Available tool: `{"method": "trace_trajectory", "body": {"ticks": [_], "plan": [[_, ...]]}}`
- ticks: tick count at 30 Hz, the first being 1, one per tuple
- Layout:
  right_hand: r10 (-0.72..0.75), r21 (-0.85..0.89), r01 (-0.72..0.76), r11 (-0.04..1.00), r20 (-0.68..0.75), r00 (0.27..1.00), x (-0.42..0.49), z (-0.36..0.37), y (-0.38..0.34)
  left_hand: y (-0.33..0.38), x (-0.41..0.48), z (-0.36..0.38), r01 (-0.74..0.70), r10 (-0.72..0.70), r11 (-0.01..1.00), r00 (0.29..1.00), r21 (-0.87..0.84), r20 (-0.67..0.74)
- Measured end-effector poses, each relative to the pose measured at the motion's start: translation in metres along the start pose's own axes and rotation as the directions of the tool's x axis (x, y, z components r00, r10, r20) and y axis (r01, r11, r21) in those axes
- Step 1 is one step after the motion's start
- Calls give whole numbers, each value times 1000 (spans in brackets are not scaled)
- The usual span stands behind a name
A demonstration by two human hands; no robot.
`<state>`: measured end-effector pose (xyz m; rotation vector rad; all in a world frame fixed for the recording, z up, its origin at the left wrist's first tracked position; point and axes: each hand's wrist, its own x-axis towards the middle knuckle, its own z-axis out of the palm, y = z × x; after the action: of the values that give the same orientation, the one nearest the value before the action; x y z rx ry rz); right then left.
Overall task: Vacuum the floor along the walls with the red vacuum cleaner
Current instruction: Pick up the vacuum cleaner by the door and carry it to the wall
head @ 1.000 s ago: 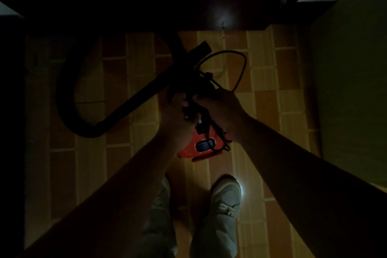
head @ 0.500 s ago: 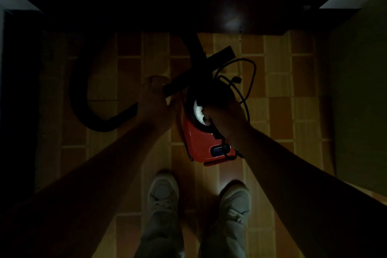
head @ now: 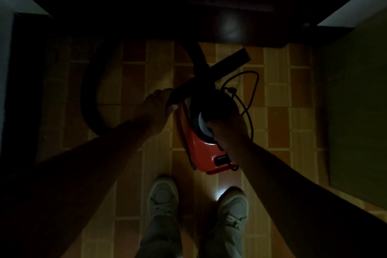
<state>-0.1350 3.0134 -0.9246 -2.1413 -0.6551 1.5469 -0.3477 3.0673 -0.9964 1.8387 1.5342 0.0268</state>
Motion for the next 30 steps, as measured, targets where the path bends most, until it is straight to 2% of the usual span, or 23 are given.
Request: {"method": "trace_trajectory", "body": {"ticks": [6,9,12,15,19,22,26,30], "plan": [[-8,-14,8,1000,0,1000,-67,-17,-32,56,-71,-57,30,-24,982,999,-188,34],[-4,-167,4,986,3,1000,-125,-34,-64,95,-127,-101,81,-76,950,997,-302,28],[15,-256,-7,967,26,1000,-189,-51,-102,142,-185,-158,41,-67,921,996,-388,-54],[-57,-351,86,932,92,994,-264,-67,-147,189,-245,-212,36,-99,870,990,-492,-103],[-85,-365,166,916,228,970,-362,-92,-194,238,-325,-264,76,-196,855,963,-513,-183],[-116,-426,243,872,302,946,-426,-112,-220,277,-388,-298,64,-199,872,952,-485,-233],[-166,-537,378,754,401,901,-495,-136,-243,332,-472,-325,53,-186,945,899,-322,-396],[-202,-521,503,689,529,824,-547,-155,-249,373,-547,-323,243,-411,879,822,-410,-393]]}}
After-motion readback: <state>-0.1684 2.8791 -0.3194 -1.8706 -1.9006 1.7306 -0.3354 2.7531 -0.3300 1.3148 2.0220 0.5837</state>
